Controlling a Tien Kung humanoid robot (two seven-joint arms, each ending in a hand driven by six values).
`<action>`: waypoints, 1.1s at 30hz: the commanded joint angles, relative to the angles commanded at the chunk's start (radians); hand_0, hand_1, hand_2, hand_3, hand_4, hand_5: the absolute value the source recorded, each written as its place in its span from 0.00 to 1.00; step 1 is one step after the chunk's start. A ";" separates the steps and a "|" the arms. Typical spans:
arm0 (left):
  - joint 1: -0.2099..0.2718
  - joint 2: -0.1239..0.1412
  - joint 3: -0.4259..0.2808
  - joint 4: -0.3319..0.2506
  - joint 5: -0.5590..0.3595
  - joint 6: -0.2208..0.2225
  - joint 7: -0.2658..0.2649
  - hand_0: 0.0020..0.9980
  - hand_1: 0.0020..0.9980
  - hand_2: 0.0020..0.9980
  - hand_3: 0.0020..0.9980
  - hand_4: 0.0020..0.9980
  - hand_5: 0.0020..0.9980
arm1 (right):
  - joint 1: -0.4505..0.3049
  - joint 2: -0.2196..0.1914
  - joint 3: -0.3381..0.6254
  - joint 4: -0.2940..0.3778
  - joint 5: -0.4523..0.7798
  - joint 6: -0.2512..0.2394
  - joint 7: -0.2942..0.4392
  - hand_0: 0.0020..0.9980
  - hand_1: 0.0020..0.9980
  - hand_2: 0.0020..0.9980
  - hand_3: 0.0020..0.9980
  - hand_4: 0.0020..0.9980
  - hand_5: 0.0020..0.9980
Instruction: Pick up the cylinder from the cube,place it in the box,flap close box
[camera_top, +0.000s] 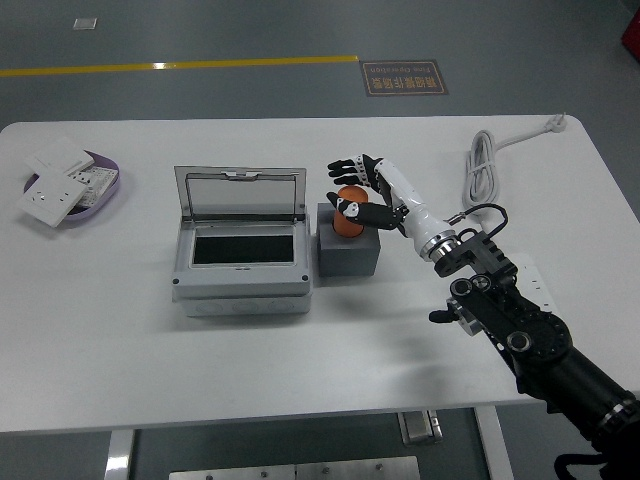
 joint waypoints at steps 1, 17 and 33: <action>0.000 -0.001 0.001 0.000 0.000 0.000 0.000 0.61 0.59 0.59 0.58 0.65 0.20 | 0.000 0.001 -0.001 -0.003 0.002 0.000 0.001 0.76 0.66 0.66 0.66 0.72 0.09; -0.006 -0.005 0.011 0.000 -0.002 -0.002 -0.002 0.61 0.59 0.59 0.58 0.65 0.20 | -0.009 0.017 -0.029 -0.027 0.078 0.000 0.015 0.75 0.67 0.65 0.66 0.71 0.09; -0.009 -0.006 0.027 0.000 -0.012 -0.003 -0.007 0.60 0.59 0.59 0.58 0.65 0.20 | -0.007 0.022 -0.055 -0.048 0.109 -0.003 0.014 0.73 0.66 0.63 0.64 0.70 0.11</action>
